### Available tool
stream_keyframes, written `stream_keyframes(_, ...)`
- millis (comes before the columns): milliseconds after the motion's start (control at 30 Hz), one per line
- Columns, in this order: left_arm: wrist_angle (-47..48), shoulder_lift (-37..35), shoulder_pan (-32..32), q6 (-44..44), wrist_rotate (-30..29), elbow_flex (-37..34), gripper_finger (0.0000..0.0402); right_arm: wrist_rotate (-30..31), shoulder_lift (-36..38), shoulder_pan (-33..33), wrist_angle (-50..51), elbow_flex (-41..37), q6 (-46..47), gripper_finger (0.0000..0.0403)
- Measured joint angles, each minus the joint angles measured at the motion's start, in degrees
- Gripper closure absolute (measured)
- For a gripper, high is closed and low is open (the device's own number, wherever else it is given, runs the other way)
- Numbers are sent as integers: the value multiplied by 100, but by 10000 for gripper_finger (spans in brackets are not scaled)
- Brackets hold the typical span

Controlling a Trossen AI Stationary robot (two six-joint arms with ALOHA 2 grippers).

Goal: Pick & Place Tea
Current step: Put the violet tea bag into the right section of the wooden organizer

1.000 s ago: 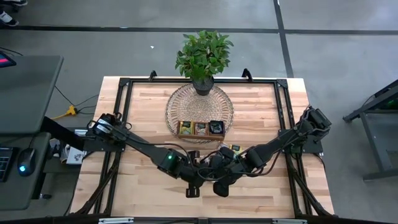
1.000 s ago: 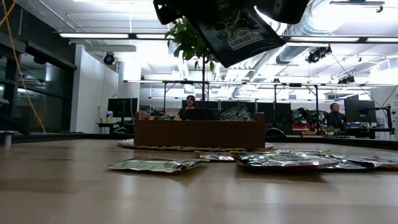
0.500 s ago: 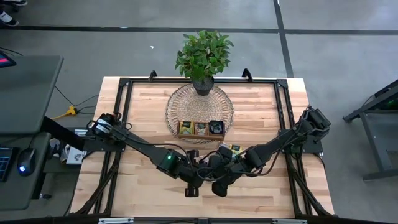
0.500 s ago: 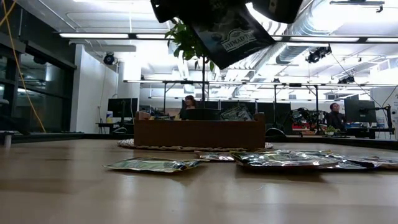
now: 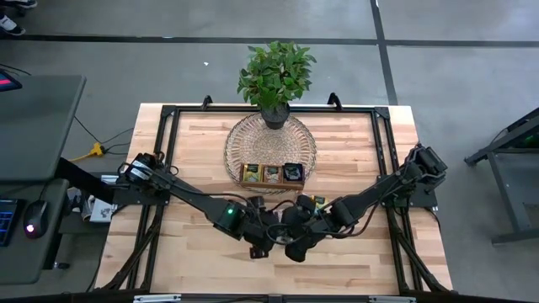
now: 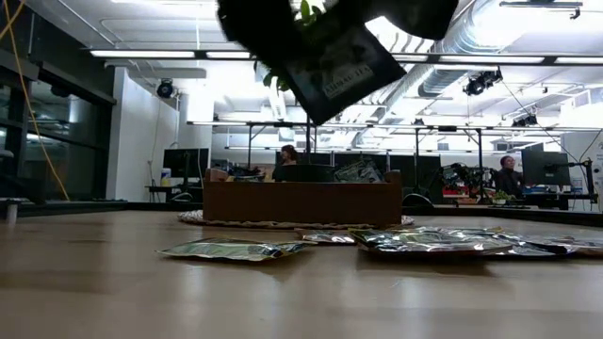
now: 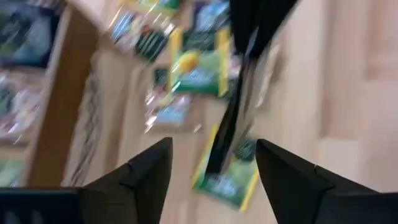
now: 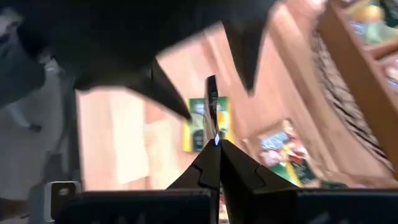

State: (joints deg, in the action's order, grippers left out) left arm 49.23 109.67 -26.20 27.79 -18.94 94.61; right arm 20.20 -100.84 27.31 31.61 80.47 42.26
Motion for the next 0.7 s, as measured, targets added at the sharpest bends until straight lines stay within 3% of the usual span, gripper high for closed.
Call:
stream_keyframes(367,1415,-87,-7,630,-576,-57,164,620,235,0,1396,0,725,403)
stream_keyframes(700,920,-85,0,680,-151,-647,163,1003,974,2,1470,0,475,402)
